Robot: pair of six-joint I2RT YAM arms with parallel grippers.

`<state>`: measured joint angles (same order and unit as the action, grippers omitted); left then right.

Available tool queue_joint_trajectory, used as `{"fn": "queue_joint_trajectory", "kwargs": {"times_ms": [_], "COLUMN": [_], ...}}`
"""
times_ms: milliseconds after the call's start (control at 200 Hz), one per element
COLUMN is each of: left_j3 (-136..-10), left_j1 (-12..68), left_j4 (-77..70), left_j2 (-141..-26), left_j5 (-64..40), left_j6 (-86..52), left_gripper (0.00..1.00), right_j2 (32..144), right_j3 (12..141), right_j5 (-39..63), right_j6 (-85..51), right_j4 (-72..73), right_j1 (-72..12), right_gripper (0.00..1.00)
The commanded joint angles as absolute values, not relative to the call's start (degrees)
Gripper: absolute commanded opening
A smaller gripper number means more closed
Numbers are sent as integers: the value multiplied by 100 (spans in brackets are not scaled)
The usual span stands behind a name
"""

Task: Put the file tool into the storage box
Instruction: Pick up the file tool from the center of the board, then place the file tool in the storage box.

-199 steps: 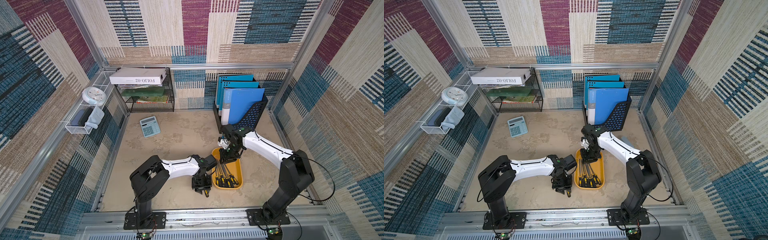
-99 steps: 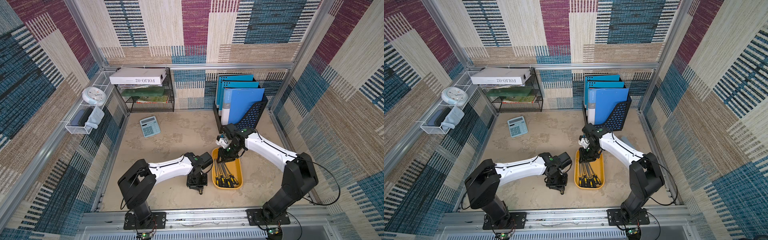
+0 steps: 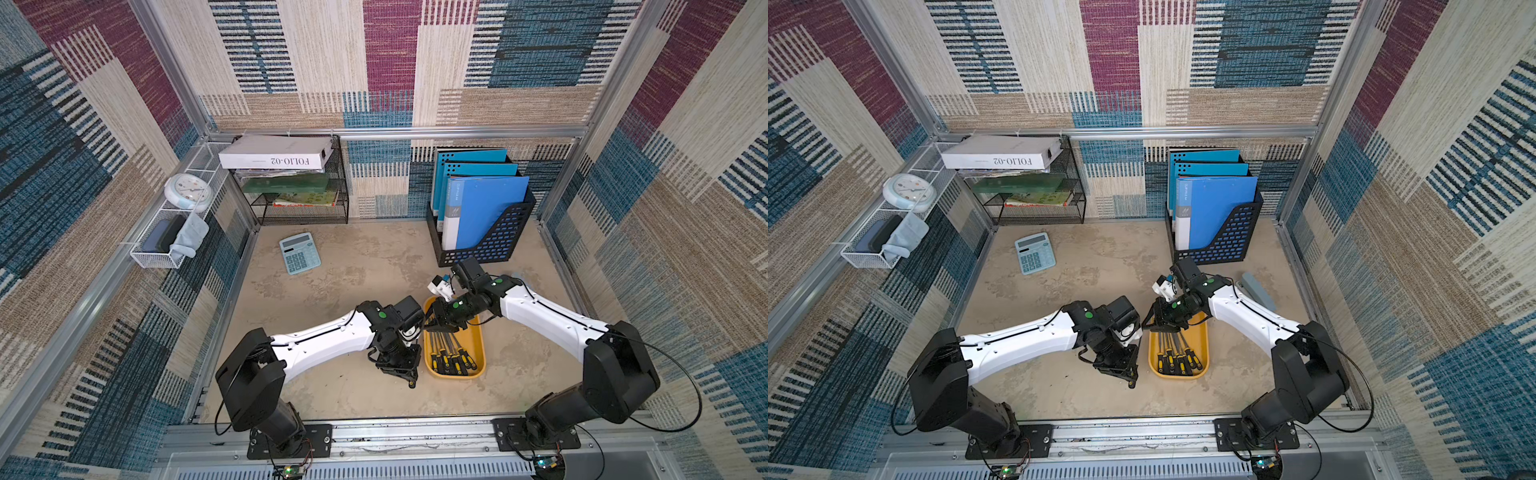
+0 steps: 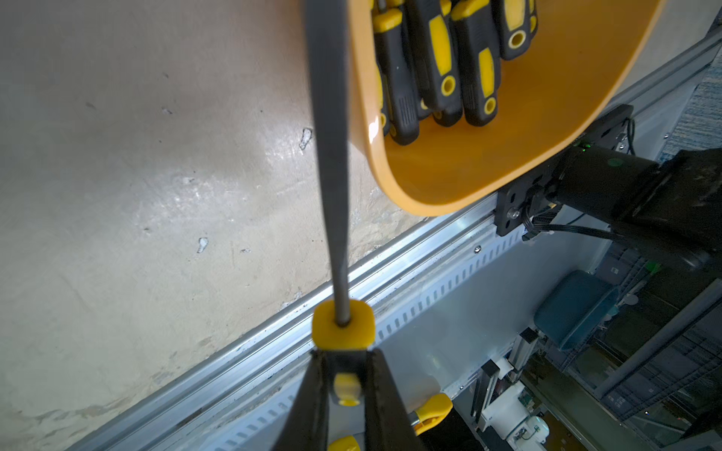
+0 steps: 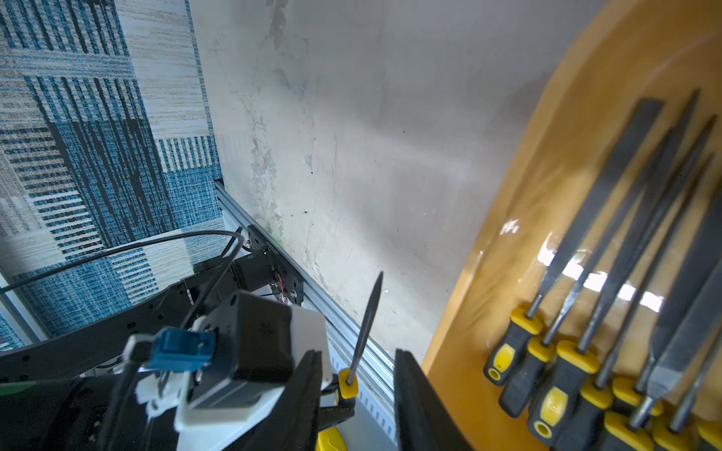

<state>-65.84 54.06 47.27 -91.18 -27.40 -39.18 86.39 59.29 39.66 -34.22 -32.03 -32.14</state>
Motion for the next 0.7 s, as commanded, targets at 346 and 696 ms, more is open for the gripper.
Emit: {"fn": "queue_joint_trajectory", "kwargs": {"times_ms": [346, 696], "left_j3": [-6765, -6795], "left_j1": [5393, 5364], "left_j4": [4641, 4583], "left_j2": [-9225, -9228], "left_j5": [-2880, -2910], "left_j6": [-3721, -3692], "left_gripper": [0, 0], "right_j2": [8895, 9150], "right_j3": [5845, 5946], "right_j5": [4096, 4127], "right_j6": [-3832, -3878], "right_j4": [-2761, -2675], "right_j1": [-3443, -3538], "right_gripper": [30, 2]}}
